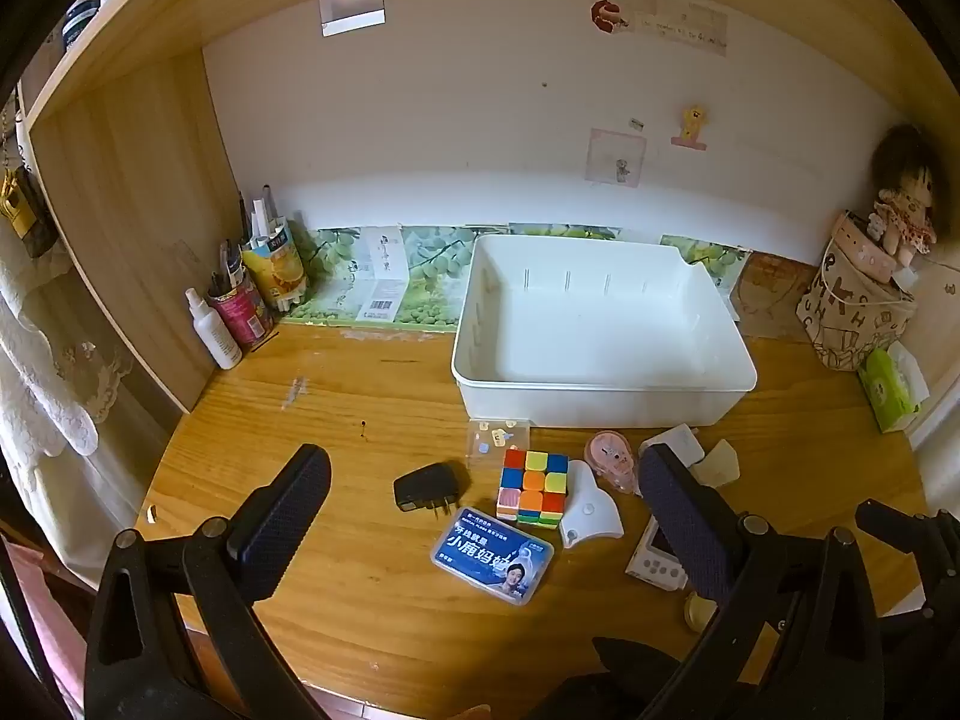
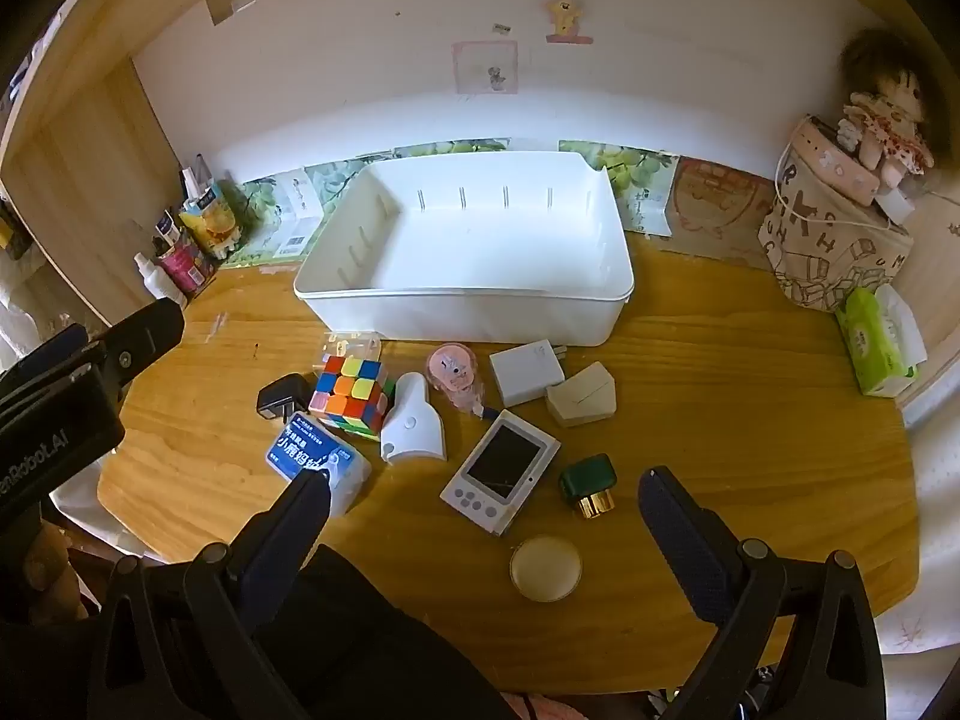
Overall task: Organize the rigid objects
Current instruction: 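Move both grippers toward the objects in front of the white bin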
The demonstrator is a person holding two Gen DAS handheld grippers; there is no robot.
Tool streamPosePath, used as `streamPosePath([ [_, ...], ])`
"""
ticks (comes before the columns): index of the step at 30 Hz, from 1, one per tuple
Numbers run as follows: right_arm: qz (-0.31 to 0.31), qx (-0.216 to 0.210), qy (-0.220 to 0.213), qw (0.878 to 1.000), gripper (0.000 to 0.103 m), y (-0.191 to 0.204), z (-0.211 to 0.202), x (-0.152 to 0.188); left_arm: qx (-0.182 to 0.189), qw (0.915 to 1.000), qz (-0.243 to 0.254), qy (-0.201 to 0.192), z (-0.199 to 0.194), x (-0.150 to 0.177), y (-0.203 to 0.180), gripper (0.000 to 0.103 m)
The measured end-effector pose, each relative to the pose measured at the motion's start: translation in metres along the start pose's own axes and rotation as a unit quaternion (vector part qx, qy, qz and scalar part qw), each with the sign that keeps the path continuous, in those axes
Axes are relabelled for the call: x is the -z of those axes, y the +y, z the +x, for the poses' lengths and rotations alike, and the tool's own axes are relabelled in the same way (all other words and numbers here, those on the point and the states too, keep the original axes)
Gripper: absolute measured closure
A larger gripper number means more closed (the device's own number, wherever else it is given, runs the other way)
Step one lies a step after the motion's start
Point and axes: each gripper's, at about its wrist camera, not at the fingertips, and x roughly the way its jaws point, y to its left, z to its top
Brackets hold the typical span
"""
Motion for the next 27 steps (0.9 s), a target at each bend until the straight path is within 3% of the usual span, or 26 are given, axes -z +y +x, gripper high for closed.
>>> streamPosePath([
  [27,-0.001,0.011,0.013,1.0,0.0,0.011,0.006,0.0,0.004,1.0,0.005,0.005,0.002,0.006,0.009,0.001],
])
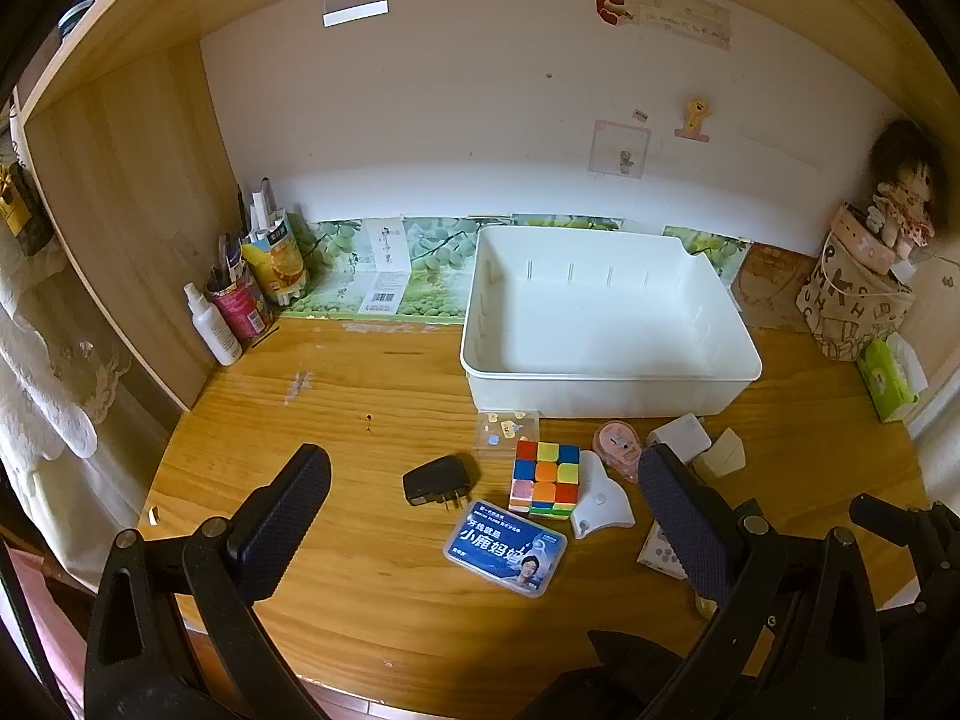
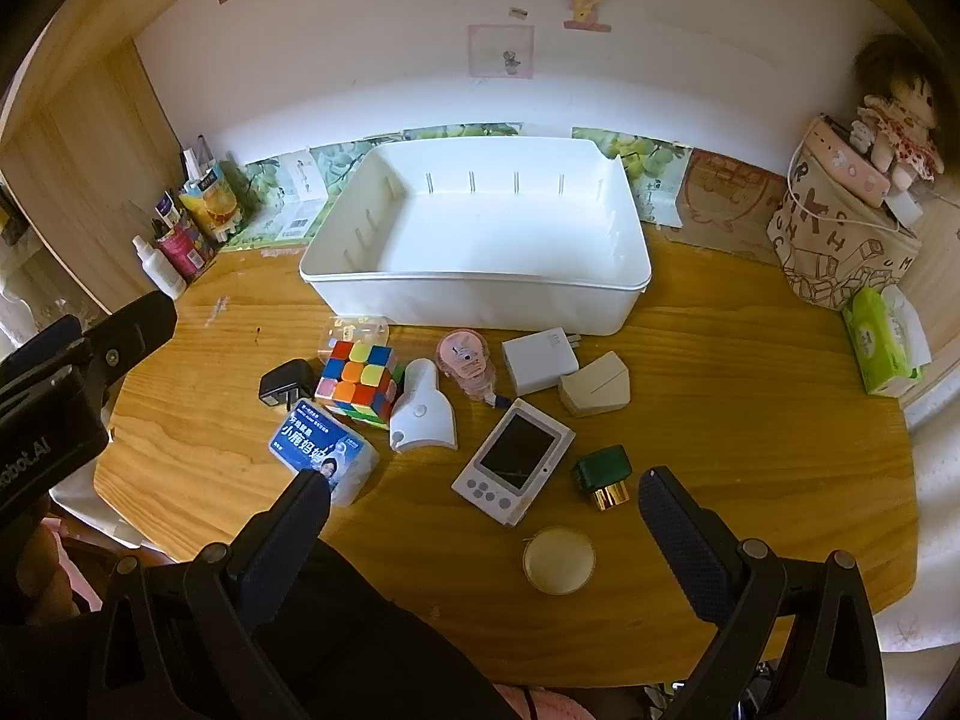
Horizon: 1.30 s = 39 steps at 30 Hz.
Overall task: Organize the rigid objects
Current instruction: 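Move both grippers toward the objects in front of the white bin, then grasp the blue floss box with the left gripper while the right grasps the round beige compact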
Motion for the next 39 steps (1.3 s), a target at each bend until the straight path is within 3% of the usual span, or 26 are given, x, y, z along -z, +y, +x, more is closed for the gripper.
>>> streamPosePath([
  [11,0.002,0.012,-0.003,1.0,0.0,0.017,-0.001,0.001,0.004,0.9999,0.009,-0.003,-0.001,-0.004,0.017,0.001],
  [25,0.039,0.039,0.002,0.998,0.0,0.036,-0.003,0.012,0.065,0.9976,0.019,-0.009,0.002,-0.007,0.039,0.001],
  [33,0.077,0.05,0.029,0.995,0.0,0.029,0.002,0.026,0.091,0.995,0.033,0.026,0.017,-0.003,0.032,0.001],
  [39,0.128,0.045,0.066,0.989,0.0,0.008,0.009,0.044,0.092,0.9908,0.044,0.089,0.037,0.008,0.018,0.001],
])
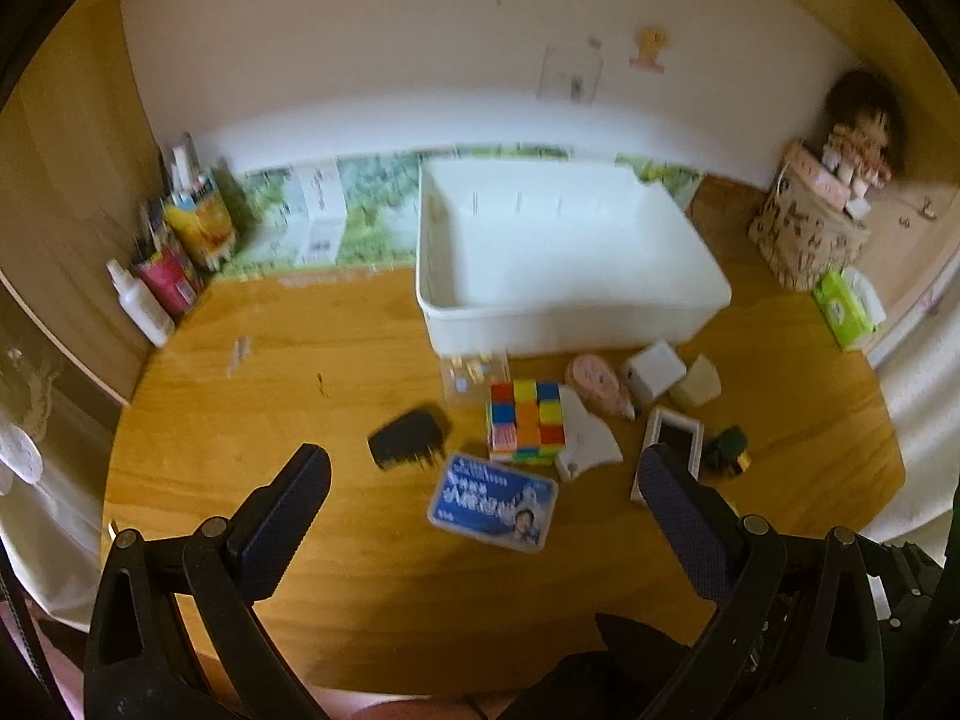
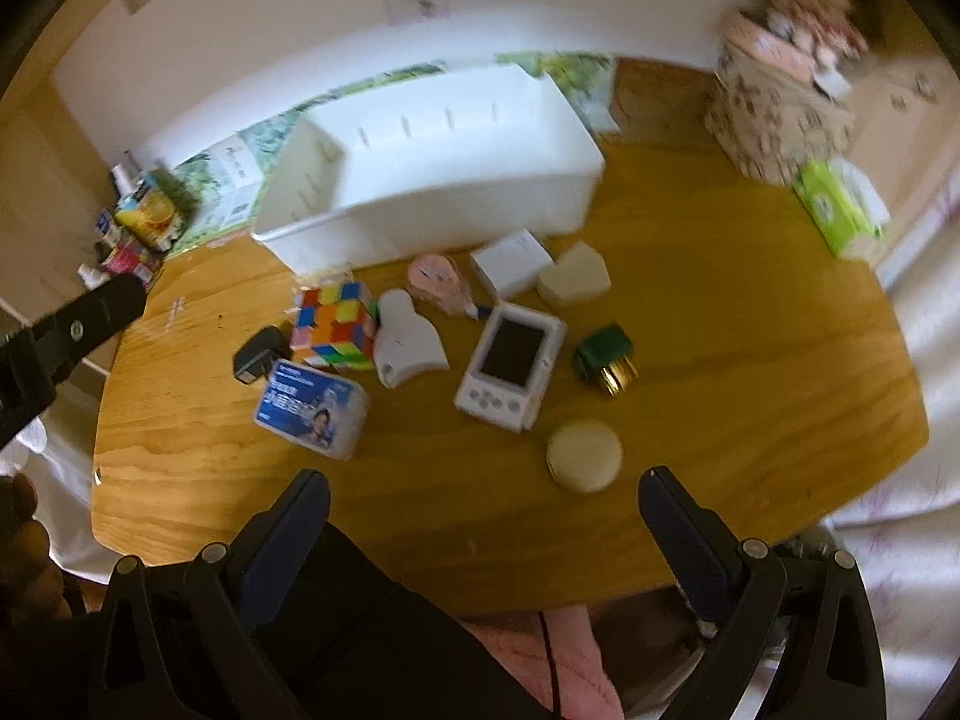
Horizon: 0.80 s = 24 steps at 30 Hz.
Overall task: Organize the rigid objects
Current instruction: 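Grasp the blue floss box with the left gripper while the right grasps the round beige compact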
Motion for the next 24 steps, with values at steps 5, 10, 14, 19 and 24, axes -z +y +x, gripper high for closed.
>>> streamPosePath([
  [5,0.033,-0.009,0.037,0.999,0.0,-0.019,0.016,0.004,0.003,0.9988,0.0,0.049,0.019,0.005,-0.008,0.001],
  [10,0.051,-0.02,0.079,0.995,0.0,-0.034,0.037,0.004,-0.001,0.9936,-0.01,0.113,0.047,0.009,-0.013,0.001],
  [14,0.06,-0.03,0.115,0.991,0.004,-0.043,0.055,0.001,0.003,0.9862,-0.028,0.163,0.068,0.013,-0.016,0.001],
  [19,0.066,-0.041,0.152,0.985,0.004,-0.053,0.078,-0.006,-0.013,0.9787,-0.044,0.2,0.092,0.014,-0.018,0.001],
  [24,0.072,-0.043,0.188,0.979,0.009,-0.059,0.103,-0.012,-0.029,0.9728,-0.056,0.223,0.116,0.016,-0.018,0.001],
])
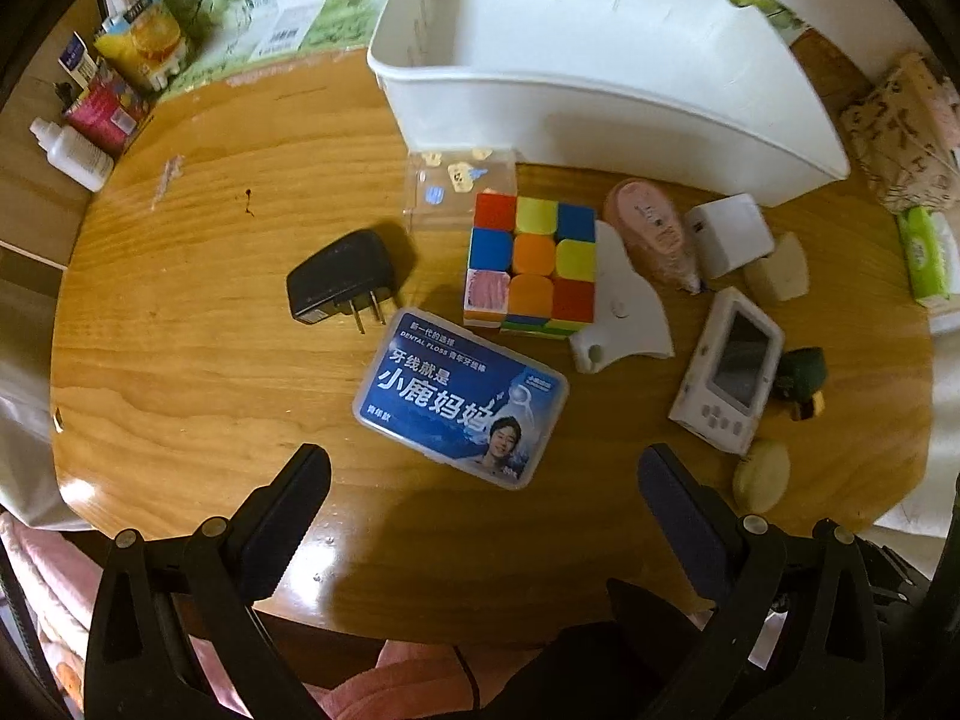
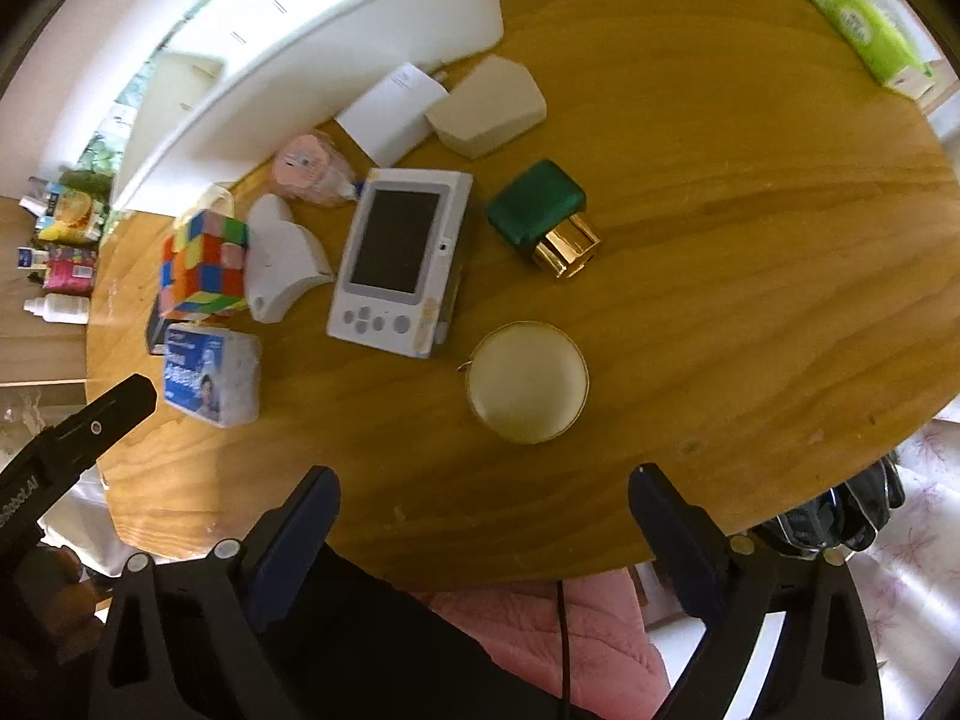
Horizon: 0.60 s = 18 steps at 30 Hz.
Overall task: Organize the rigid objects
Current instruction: 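Grasp the blue floss box with the left gripper while the right grasps the round beige compact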
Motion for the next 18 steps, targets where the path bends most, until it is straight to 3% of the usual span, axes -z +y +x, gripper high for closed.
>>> streamPosePath([
  [15,0.011,0.022,0.051,0.998,0.013,0.004,0.04,-0.033,-0.008,0.9981,-0.011,0.06,0.049,-0.017,-0.001,0.007],
  [18,0.014,0.028,0.054,0.998,0.015,0.005,0.046,-0.039,-0.02,0.9984,-0.003,0.054,0.053,-0.023,0.0,0.007],
])
